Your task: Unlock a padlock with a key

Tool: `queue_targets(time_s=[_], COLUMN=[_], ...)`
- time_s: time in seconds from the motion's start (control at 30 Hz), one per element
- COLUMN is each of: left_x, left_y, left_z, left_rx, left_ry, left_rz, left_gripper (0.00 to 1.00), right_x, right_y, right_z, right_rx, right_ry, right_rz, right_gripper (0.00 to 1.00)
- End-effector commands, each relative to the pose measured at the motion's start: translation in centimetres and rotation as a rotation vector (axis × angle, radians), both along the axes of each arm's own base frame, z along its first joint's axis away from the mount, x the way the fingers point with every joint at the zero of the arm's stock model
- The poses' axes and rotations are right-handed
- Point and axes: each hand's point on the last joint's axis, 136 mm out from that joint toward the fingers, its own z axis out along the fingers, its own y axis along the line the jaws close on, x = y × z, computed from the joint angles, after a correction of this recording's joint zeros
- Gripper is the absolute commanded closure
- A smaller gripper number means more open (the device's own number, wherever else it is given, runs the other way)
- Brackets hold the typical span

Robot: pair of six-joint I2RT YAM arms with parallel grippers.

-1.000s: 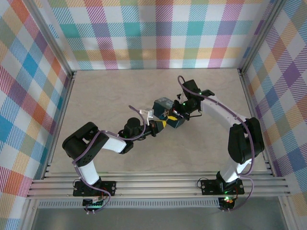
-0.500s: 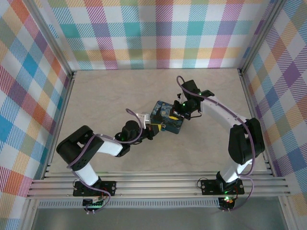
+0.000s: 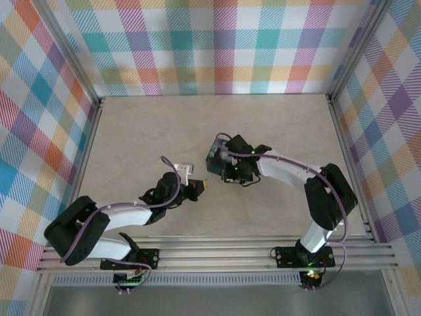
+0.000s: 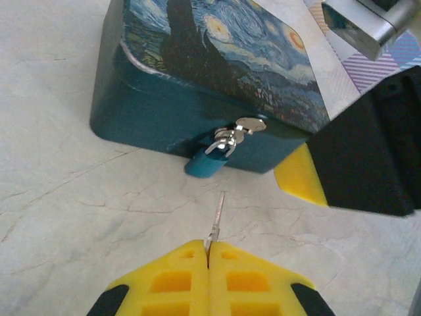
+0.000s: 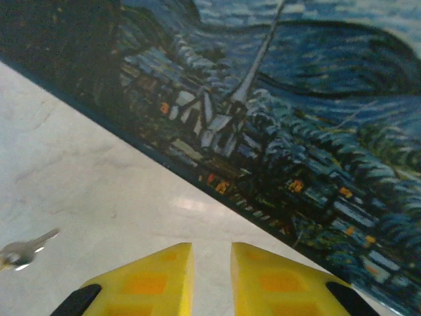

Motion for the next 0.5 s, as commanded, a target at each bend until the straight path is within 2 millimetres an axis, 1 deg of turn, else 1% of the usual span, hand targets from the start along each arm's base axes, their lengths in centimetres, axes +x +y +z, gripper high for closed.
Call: queue_targets(time_s=[0.0,0.13,0.23,0.33,0.47], left_x=[-0.3,-0.4,-0.6,-0.8,-1.0], left_y=[1.3,1.5,1.6,1.8,2.1], left_z=[-0.6,-0.6,-0.6,-0.7,-0.7], left_rx=[0.058,0.065,0.072,0.076,0.080], left_ry=[0.000,0.004,0.008,0.016,0.019], left_rz=[0.020,0.020,0.015,0.015,0.018], left_gripper=[1.00,1.00,1.00,1.00,1.00], right_x=[2.4,3.5,4.2,4.5,4.5], right_y=[-0.5,-1.3,-1.7,-1.5,-0.9], right_z=[0.1,-0.1,-0.3,-0.4,-1.1], right_rx=[-0.033,-0.040,-0.044,-0.027,-0.018], right_ry=[-0.111,-0.169,-0.202,-0.234,-0.303], right_rz=[0.005,-0.014,-0.031,-0.036,-0.047], right_gripper=[0.76,0.74,0.70,0.59,0.46])
